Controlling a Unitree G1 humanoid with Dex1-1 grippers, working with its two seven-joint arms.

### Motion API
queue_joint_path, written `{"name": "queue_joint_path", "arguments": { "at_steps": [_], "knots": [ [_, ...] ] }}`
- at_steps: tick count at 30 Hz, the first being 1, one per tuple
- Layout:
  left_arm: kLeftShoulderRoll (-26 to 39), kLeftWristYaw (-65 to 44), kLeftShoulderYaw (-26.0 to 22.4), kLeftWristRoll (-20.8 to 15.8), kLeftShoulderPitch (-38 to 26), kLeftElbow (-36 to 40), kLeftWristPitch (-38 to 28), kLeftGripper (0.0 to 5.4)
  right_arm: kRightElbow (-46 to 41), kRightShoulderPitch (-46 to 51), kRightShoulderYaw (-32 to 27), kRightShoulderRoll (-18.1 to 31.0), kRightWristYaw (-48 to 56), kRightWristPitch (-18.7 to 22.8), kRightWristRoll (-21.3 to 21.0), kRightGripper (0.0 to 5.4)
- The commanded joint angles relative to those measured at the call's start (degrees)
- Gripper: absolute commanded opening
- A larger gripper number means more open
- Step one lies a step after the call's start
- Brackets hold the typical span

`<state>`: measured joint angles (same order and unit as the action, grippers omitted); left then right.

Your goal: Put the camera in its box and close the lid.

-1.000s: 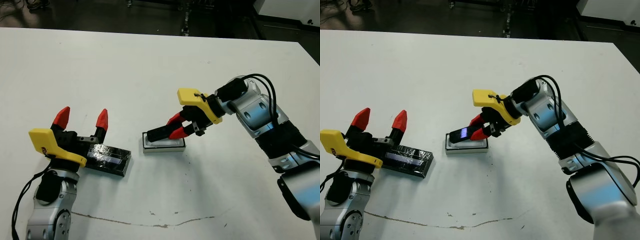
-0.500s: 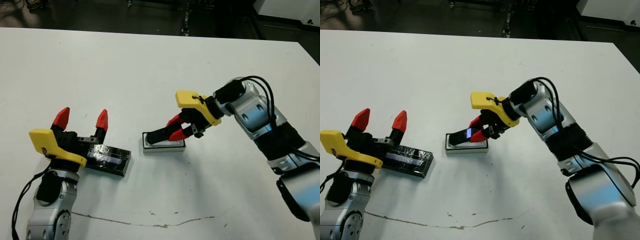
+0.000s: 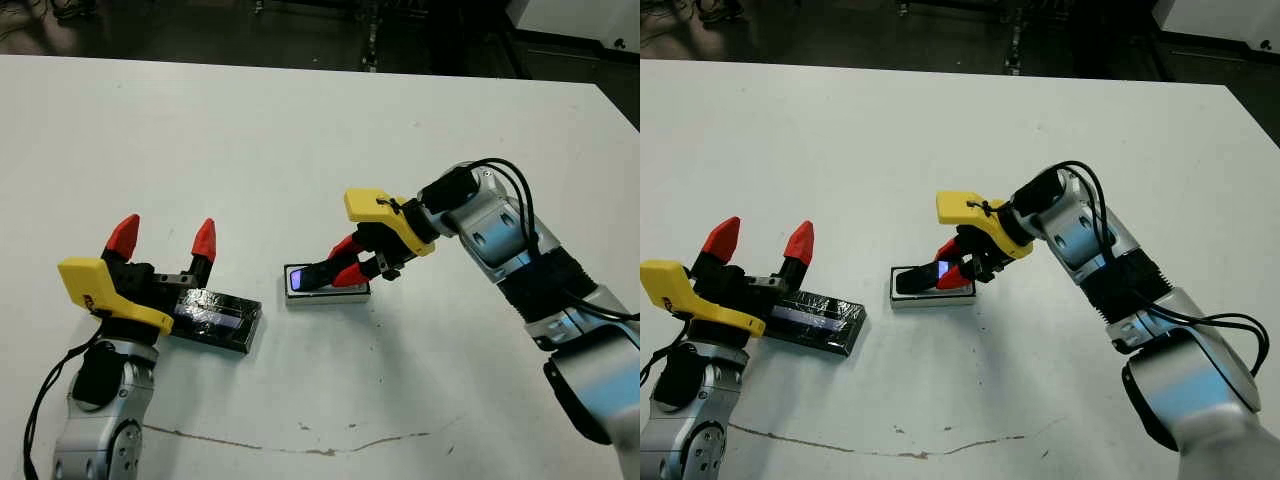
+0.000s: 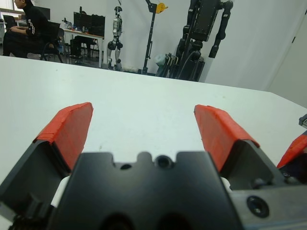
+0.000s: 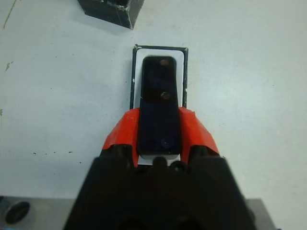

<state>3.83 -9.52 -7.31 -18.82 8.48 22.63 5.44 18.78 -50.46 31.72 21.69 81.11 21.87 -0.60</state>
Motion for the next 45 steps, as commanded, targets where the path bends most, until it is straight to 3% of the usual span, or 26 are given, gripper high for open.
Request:
{"name": "queue_joint_path", "arguments": {
  "at_steps": [1, 17, 22, 26, 30, 36, 45],
  "knots": [
    [-0.07, 0.38, 0.26, 0.50, 0.50, 0.19, -0.03, 5.40, 0.58, 0.75, -0.02, -0.66, -0.09, -1.19, 0.10, 1.66],
    [-0.14, 0.51, 0.30, 0.38, 0.69, 0.11, 0.04, 5.40, -0.91, 1.53, 1.36, -2.63, -0.27, 1.93, -0.15, 1.66],
    [0.10, 0.34, 0.31, 0.44, 0.67, 0.05, -0.06, 5.40, -2.05, 1.35, 1.37, -2.32, -0.45, 4.89, -0.14, 1.66],
    [0.00, 0.43, 0.41, 0.45, 0.66, 0.10, -0.04, 5.40, -3.94, 1.19, 1.00, -1.84, -1.13, 7.75, -0.17, 2.28],
    [0.05, 0.61, 0.52, 0.34, 0.66, 0.26, 0.35, 5.40, -4.39, 1.26, 0.78, -1.17, -2.20, 3.50, -0.97, 2.97],
    [0.18, 0.61, 0.44, 0.28, 0.69, 0.39, 0.41, 5.40, -3.47, 0.75, -0.27, -0.91, -2.69, 4.50, -0.28, 3.87],
    [0.27, 0.85, 0.63, 0.84, 0.82, 0.56, 0.47, 5.40, -2.56, 0.70, -2.71, 0.00, -3.23, 0.66, -0.30, 5.29]
  ]
}}
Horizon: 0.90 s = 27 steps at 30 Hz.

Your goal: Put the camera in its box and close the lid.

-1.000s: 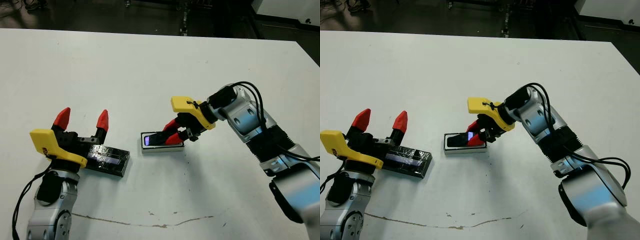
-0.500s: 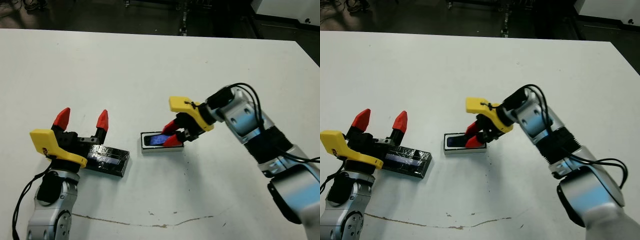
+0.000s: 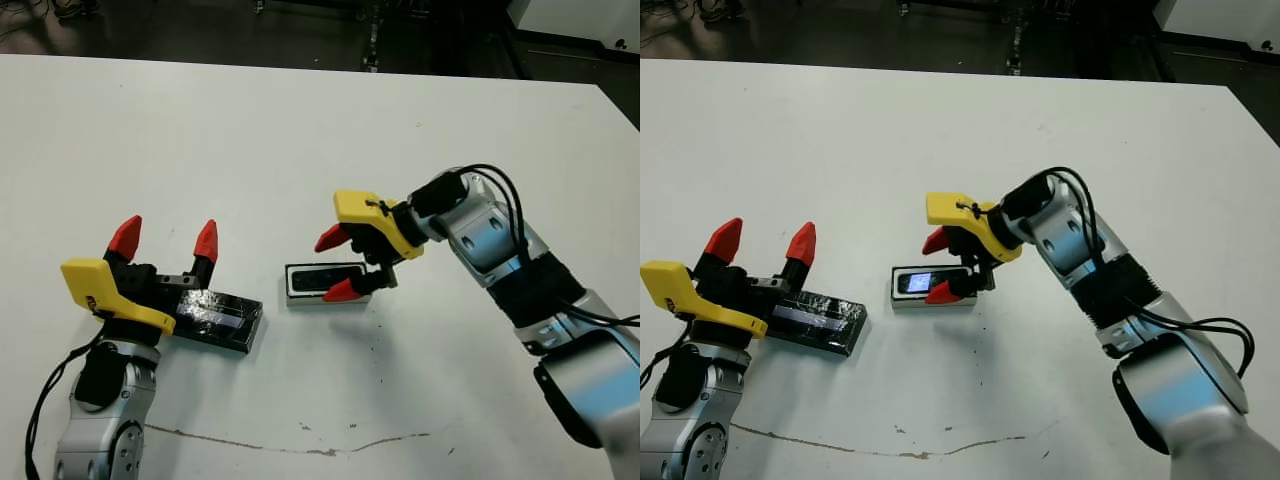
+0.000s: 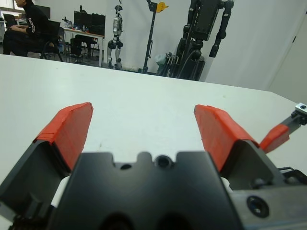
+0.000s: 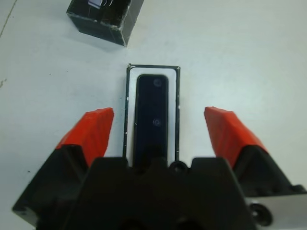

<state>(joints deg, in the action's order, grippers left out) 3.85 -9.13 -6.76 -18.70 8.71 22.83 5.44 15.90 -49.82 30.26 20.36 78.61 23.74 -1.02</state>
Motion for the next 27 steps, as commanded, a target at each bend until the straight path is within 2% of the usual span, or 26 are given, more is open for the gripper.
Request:
{"name": "queue_joint_path", "arguments": {
  "at_steps": [1, 7, 12, 16, 19, 20, 21, 24, 27],
  "knots": [
    [0.23, 0.44, 0.09, 0.74, 0.61, 0.34, 0.34, 5.40, 0.39, 0.08, -1.75, 1.40, -0.81, -1.81, 0.33, 5.39],
    [0.16, 0.40, 0.08, 1.47, 0.64, -0.14, -0.40, 5.40, -1.63, 0.23, -7.66, 2.63, -2.11, -1.12, 3.34, 5.39],
    [0.01, 0.41, 0.04, 0.62, 0.58, 0.25, 0.47, 5.40, -9.48, 1.20, -14.50, 4.83, -4.53, 8.84, 9.13, 5.39],
    [0.06, 0.23, 0.09, 0.22, 0.39, 0.15, 0.49, 5.40, -21.92, 7.74, -22.02, 4.96, -13.71, 17.14, 13.91, 5.39],
    [0.11, 0.36, 0.20, 0.07, 0.35, 0.36, 0.73, 5.40, -32.14, 14.58, -27.16, 2.43, -24.12, 21.38, 15.78, 5.25],
    [0.09, 0.46, 0.22, 0.01, 0.35, 0.41, 0.74, 5.40, -34.95, 17.05, -28.33, 1.48, -27.56, 21.34, 15.84, 5.17],
    [0.16, 0.49, 0.24, -0.01, 0.35, 0.46, 0.82, 5.40, -37.43, 20.12, -29.17, 0.35, -31.13, 19.52, 15.13, 5.04],
    [0.29, 0.45, 0.26, 0.18, 0.21, 0.19, 0.61, 5.40, -42.20, 28.68, -29.73, -2.86, -40.42, 13.21, 12.45, 4.57],
    [0.34, 0.39, 0.36, 0.21, 0.11, 0.18, 0.69, 5.40, -42.65, 35.11, -28.78, -5.34, -46.11, 6.55, 10.71, 4.04]
  ]
}}
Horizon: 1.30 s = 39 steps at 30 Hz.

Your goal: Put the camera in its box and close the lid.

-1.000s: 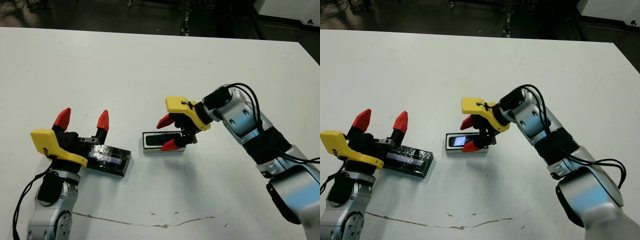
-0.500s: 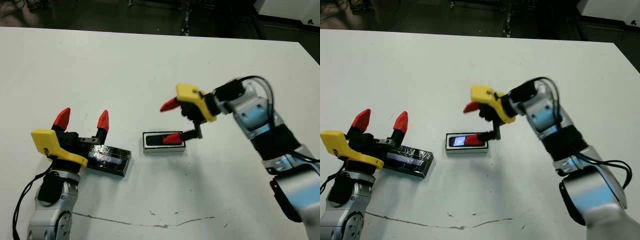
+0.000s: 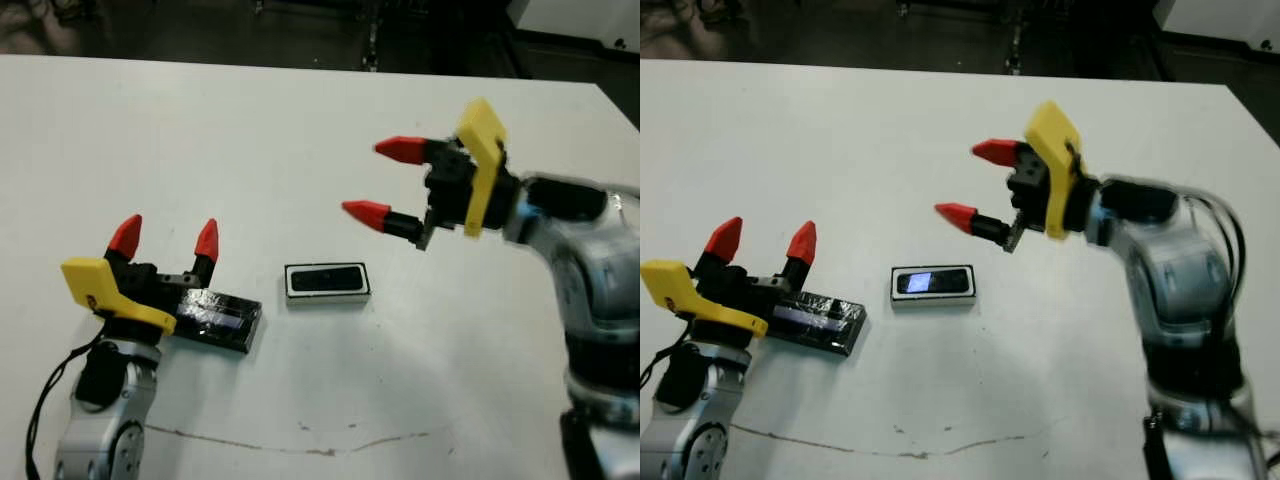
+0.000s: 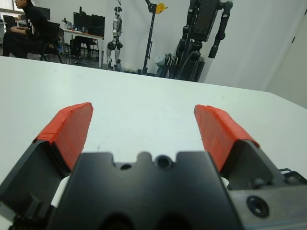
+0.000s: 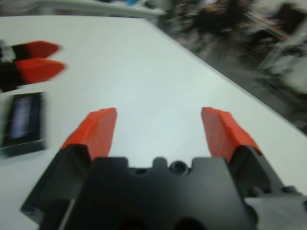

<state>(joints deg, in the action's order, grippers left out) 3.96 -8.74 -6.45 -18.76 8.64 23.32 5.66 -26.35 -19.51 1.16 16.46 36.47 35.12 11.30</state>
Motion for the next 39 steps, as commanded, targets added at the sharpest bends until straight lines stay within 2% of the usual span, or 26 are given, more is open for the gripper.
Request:
{"name": "queue_joint_path", "arguments": {
  "at_steps": [1, 5, 9, 15, 24, 31, 39],
  "knots": [
    [0.22, 0.00, 0.10, 0.33, 0.17, -0.35, 0.40, 5.40, -0.07, 6.86, 0.87, -2.33, -5.52, -7.57, -2.38, 3.86],
    [0.32, 0.12, 0.15, 0.42, 0.12, -0.13, 0.63, 5.40, 1.44, 13.69, 3.51, -5.37, -10.82, -15.92, -5.10, 3.18],
    [0.41, 0.08, 0.13, 0.45, 0.10, -0.08, 0.58, 5.40, 3.01, 17.56, 5.58, -6.95, -13.88, -21.56, -6.66, 2.49],
    [0.28, 0.09, 0.20, 0.46, 0.12, -0.14, 0.38, 5.40, 4.52, 20.25, 8.46, -7.71, -16.77, -24.53, -9.15, 1.51],
    [0.03, 0.37, 0.27, 0.56, 0.23, -0.14, 0.31, 5.40, 6.47, 19.48, 10.53, -7.55, -17.63, -25.66, -11.42, 0.01],
    [0.34, 0.15, 0.18, 0.25, 0.43, 0.00, 0.71, 5.40, 7.77, 18.73, 11.96, -7.30, -17.54, -27.20, -13.04, 0.01],
    [-0.05, 0.03, 0.22, 0.05, 0.24, -0.53, 0.06, 5.40, 9.05, 18.05, 13.18, -7.63, -16.98, -27.40, -12.64, 0.01]
  ]
}}
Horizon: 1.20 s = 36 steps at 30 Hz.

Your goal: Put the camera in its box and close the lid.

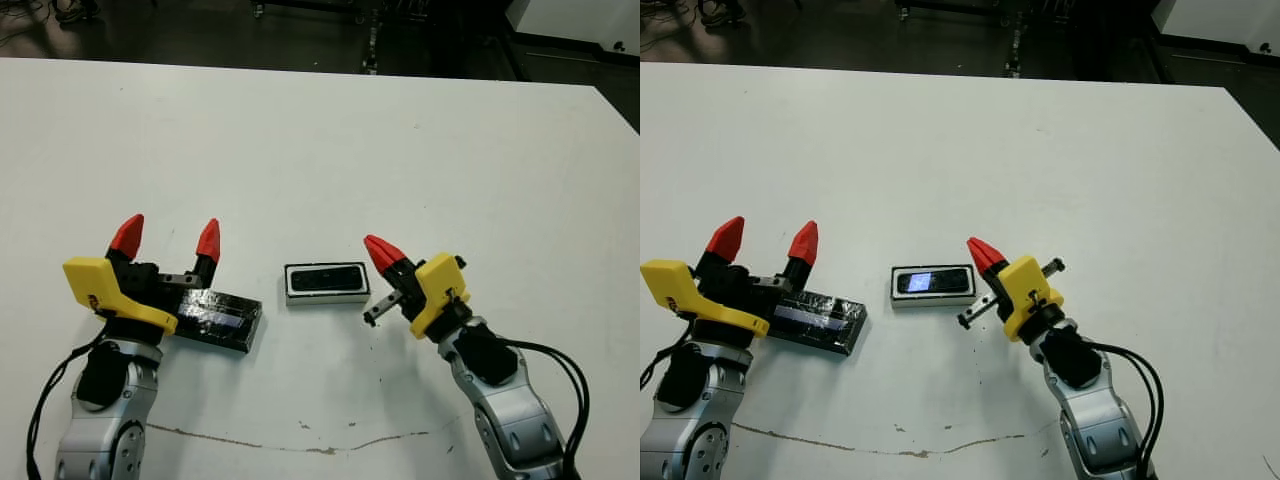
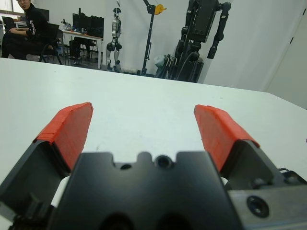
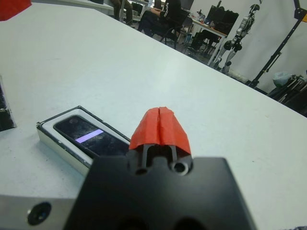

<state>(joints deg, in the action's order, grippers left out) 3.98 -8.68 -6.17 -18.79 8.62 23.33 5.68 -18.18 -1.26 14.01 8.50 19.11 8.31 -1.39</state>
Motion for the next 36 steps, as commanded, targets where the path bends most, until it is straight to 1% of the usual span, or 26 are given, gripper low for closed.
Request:
{"name": "queue_joint_path", "arguments": {
  "at_steps": [1, 4, 9, 13, 17, 21, 24, 30, 36],
  "knots": [
    [-0.05, 0.02, -0.04, 0.12, 0.27, -0.53, 0.13, 5.40, 0.88, -0.29, 0.57, 0.42, 0.44, -0.61, -0.08, 0.01],
    [0.11, -0.17, -0.02, 0.23, 0.27, -0.73, 0.06, 5.40, 0.66, -0.41, 1.39, 0.68, 0.64, -0.40, -0.36, 0.01],
    [-0.26, 0.00, 0.06, 0.18, 0.29, -0.87, -0.19, 5.40, 0.61, -0.04, 1.85, 0.69, 1.37, -0.30, 0.59, 0.01],
    [-0.35, -0.19, 0.15, -0.15, 0.18, -0.87, -0.29, 5.40, 0.32, 0.25, 2.20, 0.73, 1.78, 0.94, 0.93, 0.01],
    [-0.63, -0.12, 0.26, 0.03, 0.01, -1.39, -0.95, 5.40, 0.81, 0.65, 2.61, 0.48, 1.81, 0.19, 1.23, 0.01],
    [-0.74, 0.14, 0.40, 0.41, 0.06, -1.34, -0.90, 5.40, 0.71, 1.09, 3.13, 0.26, 1.72, 1.69, 1.43, 0.01],
    [-0.57, -0.26, 0.43, 0.57, 0.07, -1.61, -1.41, 5.40, 1.59, 0.98, 3.52, 0.57, 1.63, 3.11, 0.74, 0.01],
    [-0.68, 0.30, 0.67, 1.27, 0.18, -1.61, -1.85, 5.40, 7.24, 1.05, 3.67, -0.04, -0.02, 5.12, -0.59, 0.01],
    [-0.97, 0.22, 0.54, 0.91, 0.26, -1.36, -1.55, 5.40, 8.23, 1.02, 3.52, 0.73, 1.09, 7.53, 0.24, 0.01]
  ]
}}
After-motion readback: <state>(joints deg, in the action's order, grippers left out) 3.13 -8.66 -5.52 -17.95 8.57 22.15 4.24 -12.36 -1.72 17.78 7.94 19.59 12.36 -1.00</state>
